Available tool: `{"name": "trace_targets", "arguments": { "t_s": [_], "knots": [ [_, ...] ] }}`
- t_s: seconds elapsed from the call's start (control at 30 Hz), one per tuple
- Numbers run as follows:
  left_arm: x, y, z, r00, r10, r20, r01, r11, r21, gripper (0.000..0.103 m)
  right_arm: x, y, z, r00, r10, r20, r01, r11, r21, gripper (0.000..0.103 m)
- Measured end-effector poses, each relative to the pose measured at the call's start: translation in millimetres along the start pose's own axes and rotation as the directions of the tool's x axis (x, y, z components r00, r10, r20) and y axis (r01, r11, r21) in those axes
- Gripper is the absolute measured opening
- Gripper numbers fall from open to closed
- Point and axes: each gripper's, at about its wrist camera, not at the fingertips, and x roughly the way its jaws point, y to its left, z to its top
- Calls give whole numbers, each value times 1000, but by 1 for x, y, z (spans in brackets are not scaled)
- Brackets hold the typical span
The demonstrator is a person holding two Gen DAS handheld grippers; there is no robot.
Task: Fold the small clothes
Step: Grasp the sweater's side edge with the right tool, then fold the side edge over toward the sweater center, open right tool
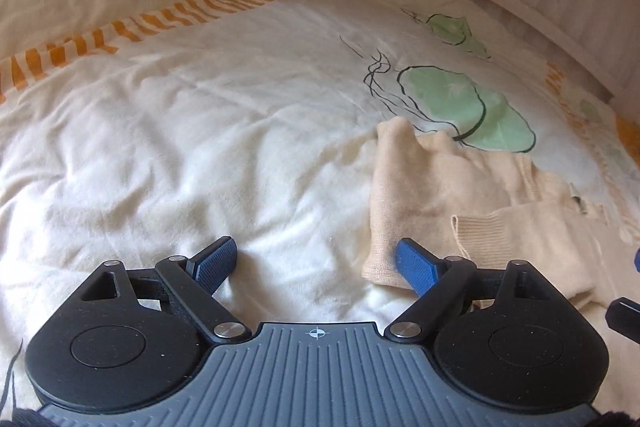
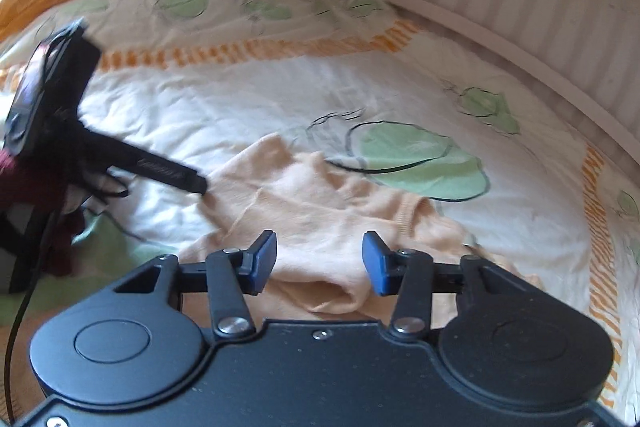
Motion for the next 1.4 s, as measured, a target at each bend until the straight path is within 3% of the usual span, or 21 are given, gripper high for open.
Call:
{"name": "trace_targets", "arguments": {
  "t_s": [0.17, 0.47, 0.6, 0.7, 0.8, 0.93, 1.07, 1.2, 1.27, 1.37, 1.4],
  "knots": [
    [1, -1, -3, 1000, 11, 9, -11, 1000, 5, 88, 18, 28, -1, 998, 53, -18, -55, 996, -75, 53],
    [1, 5, -3, 1000, -11, 20, 12, 999, -44, 88, 53, 60, -8, 998, 9, -64, -23, 977, -213, 52],
    [2, 4, -3, 1000, -10, 22, 11, 999, -39, 89, 63, 57, -7, 996, 0, -89, -18, 981, -195, 34],
    [2, 4, -4, 1000, -7, 25, 8, 999, -32, 89, 63, 43, -8, 994, 36, -100, -48, 992, -113, 13],
    [2, 3, -4, 1000, -7, 24, 7, 999, -32, 89, 47, 14, -5, 998, 30, -50, -28, 999, 44, 12],
    [2, 3, -4, 1000, -5, 25, 6, 1000, -30, 89, 22, -38, -11, 1000, -19, -20, 24, 968, 248, 12],
    [1, 3, -3, 1000, -5, 26, 5, 1000, -27, 89, 16, -88, -36, 991, -99, -94, 128, 913, 389, 13],
    [-1, 2, -2, 999, -18, 42, 19, 999, -26, 89, 21, -118, -66, 977, -107, -183, 184, 857, 481, 14],
    [-3, 1, -1, 998, -26, 55, 27, 1000, -17, 89, 21, -123, -74, 974, -102, -202, 191, 848, 494, 18],
    [-9, -6, 0, 995, -44, 93, 43, 999, 15, 89, 13, -128, -82, 986, -76, -150, 148, 817, 558, 37],
    [-11, -7, 1, 993, -55, 104, 53, 998, 25, 89, 10, -130, -83, 990, -67, -126, 128, 807, 576, 48]
  ]
}}
